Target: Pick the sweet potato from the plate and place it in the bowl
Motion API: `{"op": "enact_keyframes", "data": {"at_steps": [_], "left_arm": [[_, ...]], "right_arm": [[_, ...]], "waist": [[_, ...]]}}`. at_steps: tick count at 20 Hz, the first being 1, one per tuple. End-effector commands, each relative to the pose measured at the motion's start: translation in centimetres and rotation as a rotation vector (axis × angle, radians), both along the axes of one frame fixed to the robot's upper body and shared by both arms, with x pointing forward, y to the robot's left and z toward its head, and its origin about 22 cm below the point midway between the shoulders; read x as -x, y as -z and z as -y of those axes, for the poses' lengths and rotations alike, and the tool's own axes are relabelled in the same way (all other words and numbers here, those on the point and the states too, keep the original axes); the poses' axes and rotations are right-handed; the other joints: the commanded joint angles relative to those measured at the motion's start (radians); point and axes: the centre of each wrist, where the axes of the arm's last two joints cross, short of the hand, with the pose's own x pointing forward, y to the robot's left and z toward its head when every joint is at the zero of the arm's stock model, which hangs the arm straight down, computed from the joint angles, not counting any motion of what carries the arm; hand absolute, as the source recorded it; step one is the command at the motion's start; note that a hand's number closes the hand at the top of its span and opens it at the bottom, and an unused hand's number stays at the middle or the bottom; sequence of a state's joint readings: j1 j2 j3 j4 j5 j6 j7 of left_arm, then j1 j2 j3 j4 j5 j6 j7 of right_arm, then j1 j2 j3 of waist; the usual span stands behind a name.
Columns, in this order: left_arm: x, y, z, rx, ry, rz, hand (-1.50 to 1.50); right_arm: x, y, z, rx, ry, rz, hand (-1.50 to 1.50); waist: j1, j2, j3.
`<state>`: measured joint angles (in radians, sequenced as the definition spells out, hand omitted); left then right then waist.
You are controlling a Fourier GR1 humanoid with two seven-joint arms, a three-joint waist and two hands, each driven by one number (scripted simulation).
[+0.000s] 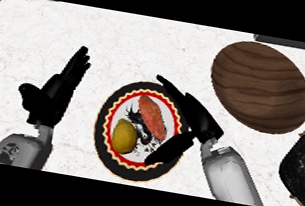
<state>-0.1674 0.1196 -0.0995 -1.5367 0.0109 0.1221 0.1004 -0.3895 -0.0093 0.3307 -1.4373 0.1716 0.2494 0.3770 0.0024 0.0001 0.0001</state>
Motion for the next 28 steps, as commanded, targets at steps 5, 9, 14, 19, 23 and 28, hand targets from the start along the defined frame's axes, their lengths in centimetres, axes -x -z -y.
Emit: {"op": "enact_keyframes", "data": {"at_steps": [5, 9, 14, 19, 23, 28], "left_arm": [[0.0, 0.0, 0.3, 0.001, 0.007, -0.014, 0.00], [0.6, 1.8, -0.1, 0.010, 0.003, 0.006, 0.00], [-0.2, 1.4, -1.0, 0.001, -0.010, -0.005, 0.00], [0.2, -0.3, 0.0, -0.013, 0.006, 0.006, 0.00], [0.6, 0.5, 0.5, -0.002, -0.007, 0.018, 0.00], [0.4, 1.2, 0.3, -0.008, 0.006, 0.016, 0.00]], "right_arm": [[1.0, 1.6, -0.4, -0.017, 0.015, -0.030, -1.50], [-2.0, 3.9, -2.2, -0.004, 0.024, -0.014, -1.50], [-1.0, 4.3, -1.2, 0.156, 0.056, 0.023, -1.50], [-1.0, 6.6, -2.3, 0.210, 0.025, 0.037, -1.50], [-2.2, 8.7, -1.9, 0.150, 0.004, -0.008, -1.50], [-1.0, 8.8, -3.9, 0.235, -0.188, 0.132, 1.50]], "waist": [[-0.001, -0.001, 0.000], [0.006, 0.002, 0.000], [-0.001, 0.001, 0.000], [0.003, 0.000, 0.000], [0.007, 0.001, 0.000], [0.009, 0.002, 0.000]]}}
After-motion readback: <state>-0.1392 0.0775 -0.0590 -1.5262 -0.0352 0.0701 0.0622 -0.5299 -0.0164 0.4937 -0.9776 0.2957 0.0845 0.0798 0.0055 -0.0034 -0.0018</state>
